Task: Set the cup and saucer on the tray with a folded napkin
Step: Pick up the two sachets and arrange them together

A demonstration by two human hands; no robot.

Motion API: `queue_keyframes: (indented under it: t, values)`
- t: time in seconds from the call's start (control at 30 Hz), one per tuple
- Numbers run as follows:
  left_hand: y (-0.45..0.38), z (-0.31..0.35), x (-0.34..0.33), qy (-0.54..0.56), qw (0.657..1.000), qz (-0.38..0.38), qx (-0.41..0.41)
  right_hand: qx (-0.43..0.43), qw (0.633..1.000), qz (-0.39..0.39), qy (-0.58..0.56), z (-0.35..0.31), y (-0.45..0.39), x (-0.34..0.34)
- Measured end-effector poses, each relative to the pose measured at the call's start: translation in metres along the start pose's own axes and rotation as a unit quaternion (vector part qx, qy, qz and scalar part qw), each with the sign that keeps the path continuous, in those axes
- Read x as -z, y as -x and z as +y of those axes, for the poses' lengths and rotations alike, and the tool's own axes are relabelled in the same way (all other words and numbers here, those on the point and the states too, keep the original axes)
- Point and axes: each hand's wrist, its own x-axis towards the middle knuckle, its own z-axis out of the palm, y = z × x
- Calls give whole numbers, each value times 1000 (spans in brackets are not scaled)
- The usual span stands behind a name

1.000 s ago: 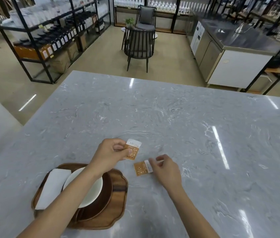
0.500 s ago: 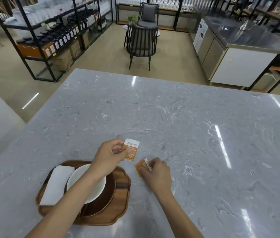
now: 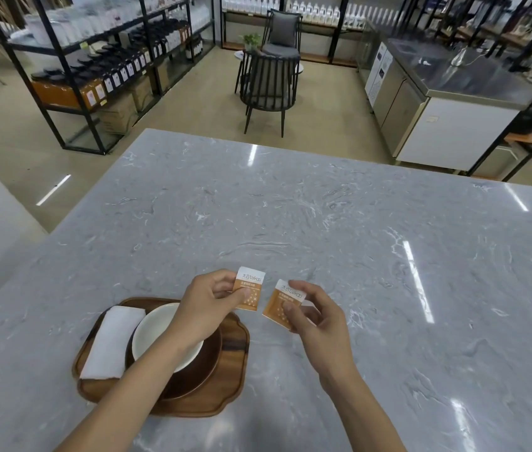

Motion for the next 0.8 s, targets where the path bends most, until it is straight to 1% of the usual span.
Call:
queue_keyframes:
  t: [0.1, 0.4, 0.53, 0.63, 0.73, 0.8]
  values:
    - [12, 6, -3, 41, 999, -19, 0, 15, 999, -29, -2, -13, 8, 0]
    - [52, 17, -1, 146, 986, -76, 11, 9, 997, -44, -58, -22, 25, -10]
    - [65, 12, 5, 171, 980, -106, 14, -9, 996, -61, -64, -21, 39, -15]
    - [75, 7, 8, 170, 977, -129, 14, -26, 996, -50, -71, -18, 53, -15]
    - [84, 1, 6, 177, 976, -125, 30, -45, 995, -37, -81, -12, 64, -13]
    - [90, -4, 0, 187, 976, -107, 33, -59, 994, -30, -88, -6, 68, -12]
